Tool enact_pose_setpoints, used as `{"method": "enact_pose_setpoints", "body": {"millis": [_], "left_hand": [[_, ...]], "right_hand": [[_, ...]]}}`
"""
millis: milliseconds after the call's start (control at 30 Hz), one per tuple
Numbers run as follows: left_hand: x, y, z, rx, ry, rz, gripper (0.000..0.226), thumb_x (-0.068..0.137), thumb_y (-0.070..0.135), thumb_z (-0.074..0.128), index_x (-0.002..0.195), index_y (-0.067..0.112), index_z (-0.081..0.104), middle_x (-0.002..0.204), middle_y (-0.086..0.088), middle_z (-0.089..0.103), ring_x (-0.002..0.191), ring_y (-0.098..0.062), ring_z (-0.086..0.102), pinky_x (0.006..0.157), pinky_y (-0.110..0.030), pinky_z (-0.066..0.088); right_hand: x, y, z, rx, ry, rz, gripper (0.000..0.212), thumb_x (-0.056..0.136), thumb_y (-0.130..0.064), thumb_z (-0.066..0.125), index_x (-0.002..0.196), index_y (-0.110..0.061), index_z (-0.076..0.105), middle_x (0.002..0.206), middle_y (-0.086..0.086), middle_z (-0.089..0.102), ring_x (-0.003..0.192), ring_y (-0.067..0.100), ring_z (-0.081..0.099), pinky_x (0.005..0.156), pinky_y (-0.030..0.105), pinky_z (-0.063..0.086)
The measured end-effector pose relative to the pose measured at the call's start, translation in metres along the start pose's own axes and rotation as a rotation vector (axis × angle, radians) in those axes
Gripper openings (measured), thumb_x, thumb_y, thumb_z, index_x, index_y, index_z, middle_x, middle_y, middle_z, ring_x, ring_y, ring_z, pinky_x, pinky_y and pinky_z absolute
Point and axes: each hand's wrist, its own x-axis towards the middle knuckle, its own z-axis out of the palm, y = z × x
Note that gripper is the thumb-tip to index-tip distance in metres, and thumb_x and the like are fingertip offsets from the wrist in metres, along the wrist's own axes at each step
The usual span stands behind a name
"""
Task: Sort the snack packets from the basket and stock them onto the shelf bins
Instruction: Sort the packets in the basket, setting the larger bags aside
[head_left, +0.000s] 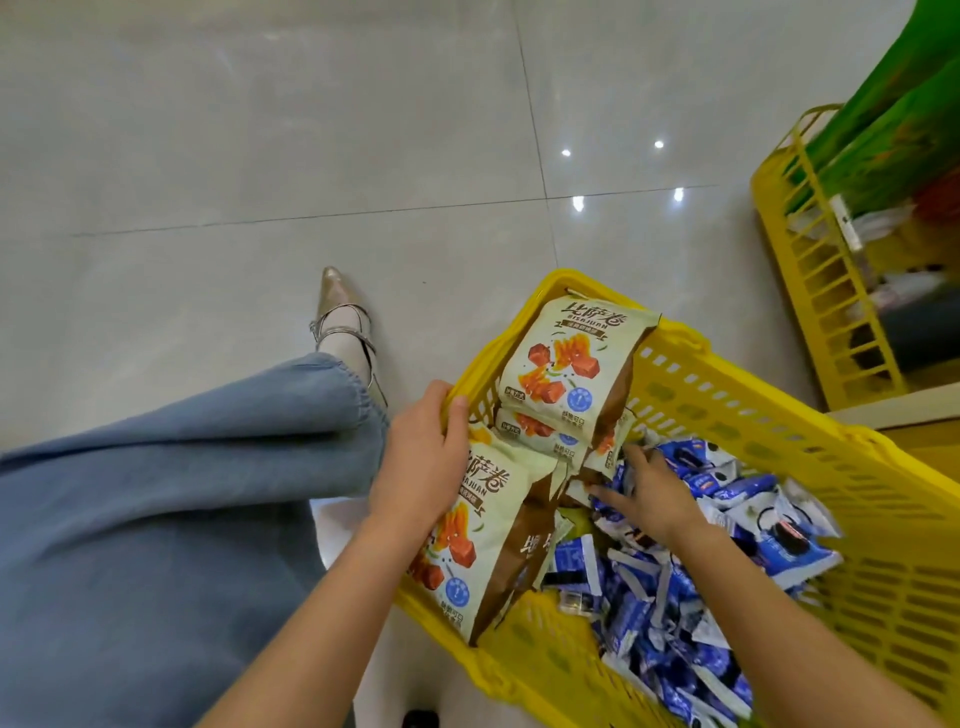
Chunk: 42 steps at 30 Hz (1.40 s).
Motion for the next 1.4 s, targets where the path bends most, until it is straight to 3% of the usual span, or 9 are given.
{"method": "enact_pose_setpoints", "body": {"millis": [133,300,467,633,733,867,967,1167,1400], "left_hand": [[0.0,0.0,0.001,0.015,0.007,-0.008,0.024,0.097,0.038,0.034,0.097,0.023,0.054,0.079,-0.001,0.061,0.074,-0.015,0.06,0.069,-0.044,0.053],[0.001,0.0,0.0,0.011,-0.001,-0.007,0.026,0.098,0.038,0.034,0.097,0.022,0.054,0.079,-0.002,0.061,0.075,-0.016,0.06,0.071,-0.046,0.053],[0.001,0.001,0.001,0.002,-0.008,-0.007,0.025,0.098,0.036,0.035,0.095,0.02,0.053,0.08,-0.003,0.061,0.076,-0.016,0.061,0.071,-0.045,0.054],[0.0,0.002,0.001,0.035,-0.009,0.001,0.023,0.098,0.036,0.034,0.09,0.023,0.051,0.075,0.003,0.056,0.072,-0.011,0.057,0.056,-0.028,0.043],[-0.001,0.001,0.001,0.048,-0.007,0.001,0.024,0.099,0.036,0.033,0.089,0.022,0.05,0.073,0.003,0.056,0.067,-0.006,0.055,0.051,-0.022,0.036],[-0.001,0.001,0.0,0.049,-0.025,-0.006,0.025,0.099,0.036,0.033,0.092,0.021,0.051,0.072,0.003,0.056,0.063,-0.003,0.056,0.049,-0.018,0.034],[0.0,0.002,0.0,0.059,-0.03,0.002,0.025,0.099,0.037,0.032,0.093,0.021,0.05,0.071,0.005,0.056,0.062,-0.002,0.055,0.049,-0.018,0.034],[0.001,0.0,0.001,0.023,-0.044,-0.001,0.023,0.099,0.039,0.032,0.098,0.025,0.05,0.072,0.006,0.059,0.06,-0.001,0.06,0.05,-0.016,0.04],[0.003,-0.003,0.002,0.016,-0.025,-0.002,0.024,0.098,0.041,0.032,0.095,0.025,0.05,0.072,0.008,0.057,0.062,0.002,0.059,0.05,-0.013,0.036]], "right_hand": [[-0.004,-0.001,0.001,0.077,0.022,-0.052,0.043,0.09,-0.036,0.059,0.127,-0.021,0.045,0.13,0.013,0.046,0.107,0.032,0.054,0.084,0.039,0.048],[-0.025,-0.001,0.002,0.108,0.074,-0.113,0.023,0.093,-0.027,0.056,0.112,-0.015,0.057,0.119,0.011,0.054,0.096,0.027,0.058,0.079,0.038,0.047],[-0.057,0.01,-0.002,0.127,0.139,-0.144,0.028,0.094,-0.017,0.056,0.121,-0.015,0.061,0.122,0.006,0.062,0.099,0.021,0.062,0.088,0.033,0.05],[-0.094,0.028,-0.017,0.21,0.222,-0.19,0.03,0.091,-0.007,0.057,0.119,-0.015,0.064,0.105,0.002,0.066,0.077,0.004,0.058,0.074,0.025,0.049],[-0.119,0.044,-0.027,0.159,0.274,-0.142,0.027,0.09,-0.009,0.059,0.115,-0.017,0.066,0.112,-0.002,0.067,0.096,0.011,0.063,0.085,0.019,0.048],[-0.148,0.065,-0.033,-0.122,0.136,-0.041,0.019,0.093,-0.032,0.054,0.111,-0.036,0.055,0.128,-0.008,0.054,0.111,0.008,0.054,0.095,0.026,0.044],[-0.155,0.061,-0.031,-0.284,0.14,-0.087,0.036,0.091,-0.046,0.05,0.126,-0.036,0.047,0.135,-0.012,0.039,0.126,0.008,0.038,0.107,0.027,0.033],[-0.104,-0.001,0.006,-0.026,-0.029,-0.296,0.04,0.097,-0.028,0.048,0.135,-0.019,0.042,0.137,-0.003,0.042,0.121,0.013,0.047,0.099,0.024,0.038],[-0.055,-0.03,0.065,-0.335,-0.186,-0.139,0.053,0.092,-0.035,0.053,0.135,-0.009,0.035,0.135,0.011,0.045,0.126,0.026,0.04,0.103,0.033,0.03]]}}
